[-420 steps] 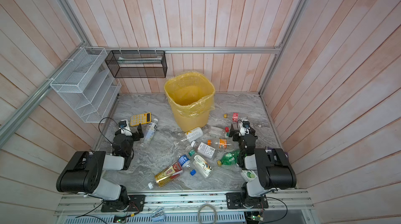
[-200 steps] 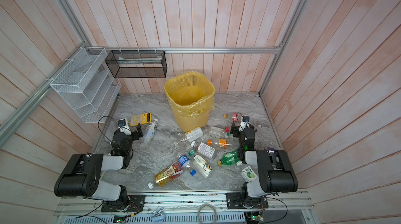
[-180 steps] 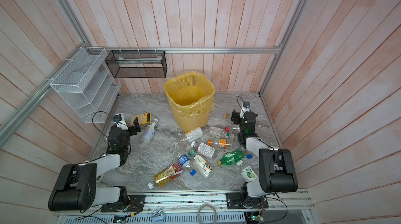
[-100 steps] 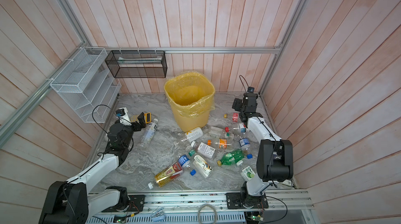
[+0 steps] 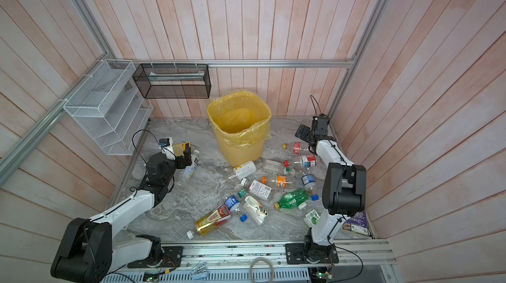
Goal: Throw the plastic bottles in the bin
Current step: Pick up the plastic bottle from the top-right of the table.
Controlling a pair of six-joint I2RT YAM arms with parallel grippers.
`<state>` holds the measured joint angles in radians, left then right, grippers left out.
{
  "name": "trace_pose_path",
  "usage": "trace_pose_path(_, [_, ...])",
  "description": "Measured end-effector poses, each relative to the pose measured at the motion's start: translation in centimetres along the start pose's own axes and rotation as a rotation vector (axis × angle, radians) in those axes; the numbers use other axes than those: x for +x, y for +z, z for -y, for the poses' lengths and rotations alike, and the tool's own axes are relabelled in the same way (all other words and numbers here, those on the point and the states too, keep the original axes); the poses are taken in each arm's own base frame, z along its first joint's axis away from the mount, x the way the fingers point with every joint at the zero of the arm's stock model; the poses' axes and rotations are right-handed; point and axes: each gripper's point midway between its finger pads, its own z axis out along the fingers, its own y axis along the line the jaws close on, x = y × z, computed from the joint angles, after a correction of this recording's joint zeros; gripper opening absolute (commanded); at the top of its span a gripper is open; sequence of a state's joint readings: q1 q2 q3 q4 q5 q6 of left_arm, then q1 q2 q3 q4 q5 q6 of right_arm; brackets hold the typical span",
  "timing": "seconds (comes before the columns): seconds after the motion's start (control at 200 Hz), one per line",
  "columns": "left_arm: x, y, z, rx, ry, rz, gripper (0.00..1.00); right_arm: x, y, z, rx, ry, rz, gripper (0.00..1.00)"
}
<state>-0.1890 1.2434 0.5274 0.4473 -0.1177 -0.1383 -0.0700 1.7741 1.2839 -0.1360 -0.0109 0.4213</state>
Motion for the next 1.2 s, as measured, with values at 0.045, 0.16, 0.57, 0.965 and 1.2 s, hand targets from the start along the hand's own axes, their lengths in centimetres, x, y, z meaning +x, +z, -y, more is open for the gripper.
trace_pose_path(0.045, [0.1, 0.1, 0.0, 0.000, 0.001, -0.003, 1.00, 0.2, 0.2, -0.1, -0.011, 0.027, -0.010, 1.00])
trace_pose_path(0.16, [0.2, 0.3, 0.1, 0.001, 0.002, -0.010, 1.00, 1.0, 0.8, -0.3, -0.033, 0.090, -0.044, 1.00])
trace_pose_path(0.57, [0.3, 0.3, -0.1, -0.011, 0.002, -0.012, 1.00, 3.4, -0.8, -0.1, -0.047, 0.294, -0.096, 1.00])
trace_pose_path(0.965, [1.6, 0.9, -0.2, -0.016, 0.006, -0.051, 1.00, 4.5, -0.7, -0.1, -0.058, 0.406, -0.126, 1.00])
trace_pose_path(1.2, [1.7, 0.9, -0.2, -0.014, 0.006, -0.051, 1.00, 6.4, 1.3, 0.7, -0.023, 0.429, -0.181, 1.00])
